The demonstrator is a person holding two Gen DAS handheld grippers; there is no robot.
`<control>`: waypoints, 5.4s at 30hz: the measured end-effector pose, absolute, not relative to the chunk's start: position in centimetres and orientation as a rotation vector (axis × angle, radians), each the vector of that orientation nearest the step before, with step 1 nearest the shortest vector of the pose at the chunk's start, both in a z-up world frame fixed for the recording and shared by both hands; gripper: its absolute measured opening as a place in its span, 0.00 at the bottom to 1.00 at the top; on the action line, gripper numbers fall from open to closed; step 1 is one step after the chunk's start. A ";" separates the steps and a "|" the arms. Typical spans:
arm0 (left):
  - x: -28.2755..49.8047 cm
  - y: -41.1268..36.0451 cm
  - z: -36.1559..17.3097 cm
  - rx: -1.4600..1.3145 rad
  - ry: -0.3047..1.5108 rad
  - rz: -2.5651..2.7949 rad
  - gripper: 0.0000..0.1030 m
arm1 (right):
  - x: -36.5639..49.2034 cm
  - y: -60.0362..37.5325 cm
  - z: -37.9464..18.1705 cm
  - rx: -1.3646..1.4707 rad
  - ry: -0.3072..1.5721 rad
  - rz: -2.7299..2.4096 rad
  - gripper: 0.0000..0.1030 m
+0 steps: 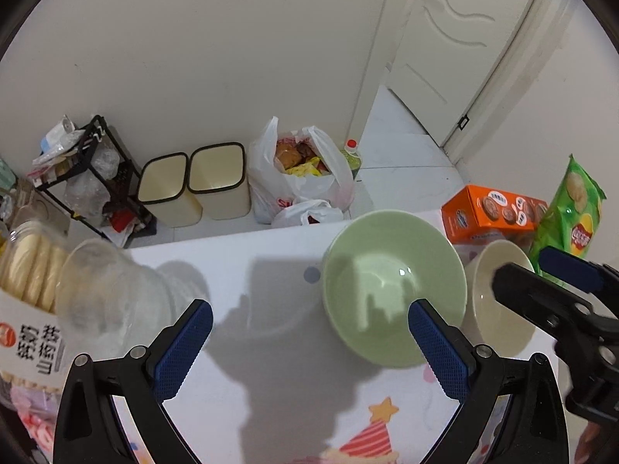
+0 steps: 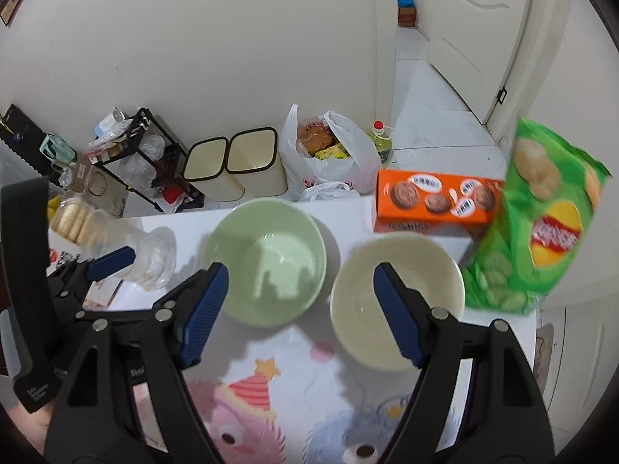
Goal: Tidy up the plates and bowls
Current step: 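Move both grippers to the second pale green bowl and close on its rim, then lift the second pale green bowl with both grippers, then carry the pale green bowl with both grippers to the steel bowls and lower it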
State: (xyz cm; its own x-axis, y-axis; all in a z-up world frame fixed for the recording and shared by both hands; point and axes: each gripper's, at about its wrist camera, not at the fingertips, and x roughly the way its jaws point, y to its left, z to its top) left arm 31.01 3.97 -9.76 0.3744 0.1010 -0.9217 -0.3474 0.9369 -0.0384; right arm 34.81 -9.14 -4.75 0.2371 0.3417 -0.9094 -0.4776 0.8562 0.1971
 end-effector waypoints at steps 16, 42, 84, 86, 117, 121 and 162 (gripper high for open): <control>32.4 3.5 -11.7 -0.216 1.182 0.299 0.95 | 38.0 -7.0 -9.8 -0.158 1.327 0.625 0.49; 33.7 4.2 -14.1 -0.291 1.285 0.257 0.08 | 38.6 -7.1 -11.7 -0.186 1.379 0.577 0.11; 24.1 -9.2 -12.6 -0.155 1.352 0.051 0.05 | 26.5 -19.9 -9.4 -0.125 1.470 0.423 0.06; 24.1 -11.2 -13.0 -0.134 1.365 0.023 0.05 | 25.9 -21.9 -9.3 -0.102 1.472 0.391 0.06; 25.5 -17.1 -16.3 -0.043 1.405 0.009 0.55 | 23.4 -30.7 -11.2 0.109 1.486 0.241 0.36; 25.3 -17.2 -17.3 -0.058 1.430 0.001 0.22 | 23.6 -30.6 -11.5 0.113 1.497 0.240 0.17; 17.0 -29.7 -9.6 0.076 1.407 -0.236 0.05 | 15.3 -40.2 -3.7 0.129 1.437 0.101 0.08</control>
